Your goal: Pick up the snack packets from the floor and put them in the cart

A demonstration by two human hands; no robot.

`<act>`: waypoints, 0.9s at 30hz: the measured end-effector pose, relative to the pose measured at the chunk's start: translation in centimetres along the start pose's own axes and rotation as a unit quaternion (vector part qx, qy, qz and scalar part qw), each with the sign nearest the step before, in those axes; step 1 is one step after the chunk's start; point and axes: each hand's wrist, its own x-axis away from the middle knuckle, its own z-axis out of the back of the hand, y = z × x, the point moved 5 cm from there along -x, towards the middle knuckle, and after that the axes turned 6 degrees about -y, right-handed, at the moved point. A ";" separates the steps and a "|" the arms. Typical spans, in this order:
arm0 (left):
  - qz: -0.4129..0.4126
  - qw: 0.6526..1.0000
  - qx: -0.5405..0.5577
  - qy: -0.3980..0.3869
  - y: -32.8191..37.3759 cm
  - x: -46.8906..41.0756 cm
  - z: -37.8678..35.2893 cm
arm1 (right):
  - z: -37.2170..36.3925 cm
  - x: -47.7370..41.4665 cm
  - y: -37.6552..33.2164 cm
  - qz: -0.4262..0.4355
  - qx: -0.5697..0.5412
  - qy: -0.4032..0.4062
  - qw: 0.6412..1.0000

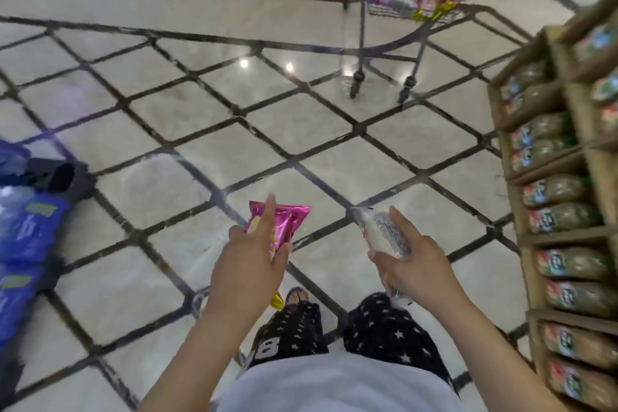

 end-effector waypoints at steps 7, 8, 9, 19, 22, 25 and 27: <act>-0.053 0.996 -0.056 -0.035 2.9 -8.8 3.8 | 2.8 -2.9 -1.9 -0.067 -0.118 0.036 0.990; -0.052 0.996 -0.052 -0.047 3.5 -9.9 3.8 | 3.6 -3.6 -2.0 -0.077 -0.129 0.042 0.988; -0.054 0.996 -0.045 -0.058 4.2 -11.1 3.8 | 4.6 -4.6 -2.0 -0.085 -0.133 0.049 0.986; -0.072 0.997 -0.017 -0.023 16.3 -27.4 9.7 | 19.1 -20.9 -7.6 -0.076 -0.150 0.076 0.983; -0.088 0.996 -0.018 -0.001 21.1 -32.0 12.2 | 24.3 -25.6 -10.4 -0.051 -0.145 0.076 0.985; -0.103 0.994 -0.006 0.019 24.8 -35.9 14.2 | 29.1 -30.1 -12.9 -0.042 -0.117 0.078 0.989; -0.105 0.994 -0.001 0.026 26.3 -38.0 15.0 | 31.4 -32.4 -14.3 -0.040 -0.116 0.093 0.988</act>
